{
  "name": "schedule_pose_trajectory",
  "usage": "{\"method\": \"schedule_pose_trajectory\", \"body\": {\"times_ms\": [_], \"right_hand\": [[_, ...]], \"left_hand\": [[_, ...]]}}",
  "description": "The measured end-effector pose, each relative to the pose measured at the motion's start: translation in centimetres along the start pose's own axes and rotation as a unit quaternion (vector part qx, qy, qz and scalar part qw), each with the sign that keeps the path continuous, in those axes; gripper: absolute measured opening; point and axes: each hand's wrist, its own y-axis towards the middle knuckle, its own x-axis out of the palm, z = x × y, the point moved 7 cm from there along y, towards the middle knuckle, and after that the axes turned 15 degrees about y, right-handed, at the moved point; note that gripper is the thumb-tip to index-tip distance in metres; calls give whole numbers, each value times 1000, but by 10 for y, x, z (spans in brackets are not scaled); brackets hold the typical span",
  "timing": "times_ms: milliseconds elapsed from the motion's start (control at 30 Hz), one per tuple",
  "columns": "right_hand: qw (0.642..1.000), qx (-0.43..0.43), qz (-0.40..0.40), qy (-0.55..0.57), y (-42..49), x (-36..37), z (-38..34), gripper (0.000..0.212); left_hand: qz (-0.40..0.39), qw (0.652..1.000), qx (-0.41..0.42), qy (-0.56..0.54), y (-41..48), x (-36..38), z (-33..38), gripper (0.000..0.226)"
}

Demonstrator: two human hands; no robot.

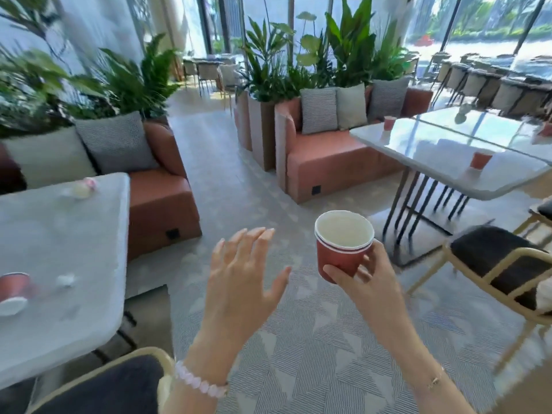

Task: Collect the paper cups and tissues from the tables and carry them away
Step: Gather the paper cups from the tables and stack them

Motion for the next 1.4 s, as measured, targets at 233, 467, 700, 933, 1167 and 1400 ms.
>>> {"method": "schedule_pose_trajectory", "body": {"times_ms": [233,467,700,933,1167,1400], "right_hand": [[992,39,-121,26,81,61,41,61],[978,57,-197,43,160,147,84,61],[971,57,-227,43,254,251,112,62],[967,55,-244,56,331,348,133,61],[950,70,-297,63,386,431,164,60],[920,84,-372,88,445,539,197,61]], "left_hand": [[-47,992,-97,63,35,33,-56,59],[-38,982,-159,93,84,75,-129,59],[-28,974,-199,107,165,116,-226,57],[-35,969,-220,108,227,149,-315,56],[-18,954,-258,150,261,171,-384,53],[-6,931,-303,206,293,206,-455,51]]}}
